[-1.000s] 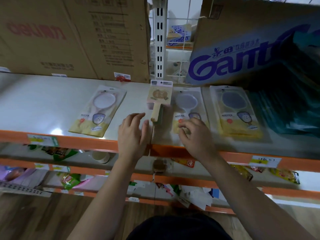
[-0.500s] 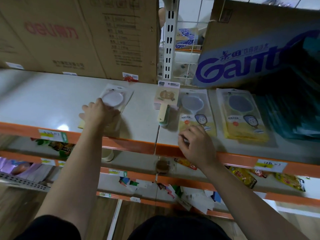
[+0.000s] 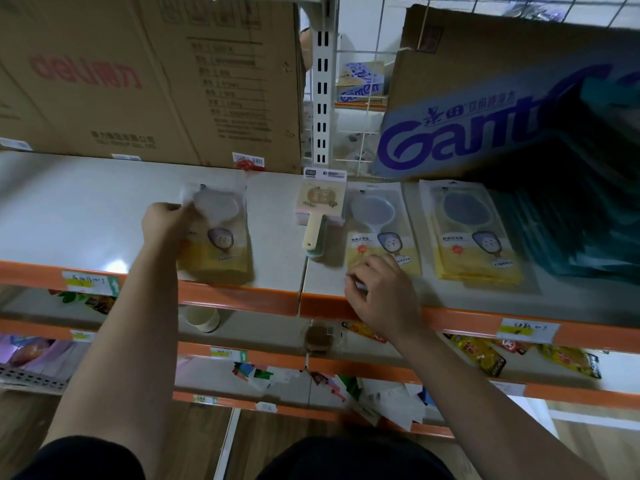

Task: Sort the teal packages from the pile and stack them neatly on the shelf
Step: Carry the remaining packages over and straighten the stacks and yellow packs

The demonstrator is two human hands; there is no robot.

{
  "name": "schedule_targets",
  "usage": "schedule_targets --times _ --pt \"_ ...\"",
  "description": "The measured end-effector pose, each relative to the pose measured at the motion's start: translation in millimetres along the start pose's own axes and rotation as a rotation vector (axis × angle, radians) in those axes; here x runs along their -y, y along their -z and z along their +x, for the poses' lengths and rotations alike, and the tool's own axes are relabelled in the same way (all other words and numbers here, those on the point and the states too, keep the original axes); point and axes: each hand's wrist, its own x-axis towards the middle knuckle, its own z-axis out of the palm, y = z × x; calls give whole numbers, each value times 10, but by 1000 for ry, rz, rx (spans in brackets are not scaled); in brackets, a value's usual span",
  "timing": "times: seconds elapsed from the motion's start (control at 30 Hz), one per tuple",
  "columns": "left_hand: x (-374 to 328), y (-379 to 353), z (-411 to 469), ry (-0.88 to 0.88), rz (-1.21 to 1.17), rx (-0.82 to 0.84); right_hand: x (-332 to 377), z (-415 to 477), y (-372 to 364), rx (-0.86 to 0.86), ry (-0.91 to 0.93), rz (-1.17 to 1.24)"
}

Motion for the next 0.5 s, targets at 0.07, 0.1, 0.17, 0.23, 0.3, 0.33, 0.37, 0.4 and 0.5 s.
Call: schedule_targets --times 0.07,0.1,0.17,0.23,0.3,0.33,0.37,0.4,0.5 --pt "-104 71 -46 -65 -51 -34 -11 -1 20 15 -1 25" --pt "-169 115 -70 -107 -77 -48 -21 -3 33 25 1 43" --pt "-343 197 -140 -192 -155 -54 -59 -21 74 42 7 79" --pt "-546 234 -239 -255 -261 -24 -124 -55 137 40 14 82" --pt "-745 193 -372 -305 -368 36 -210 -99 221 26 14 62" --pt "-839 135 -453 -324 -407 69 -261 -123 266 21 12 54" --pt "-927 54 -532 -340 -436 100 -314 -150 312 17 11 45" --pt "-1007 -50 -613 -348 -461 126 -365 -179 356 12 10 39" --pt "-1201 -414 -911 -337 -505 214 -504 -286 484 -19 -10 51"
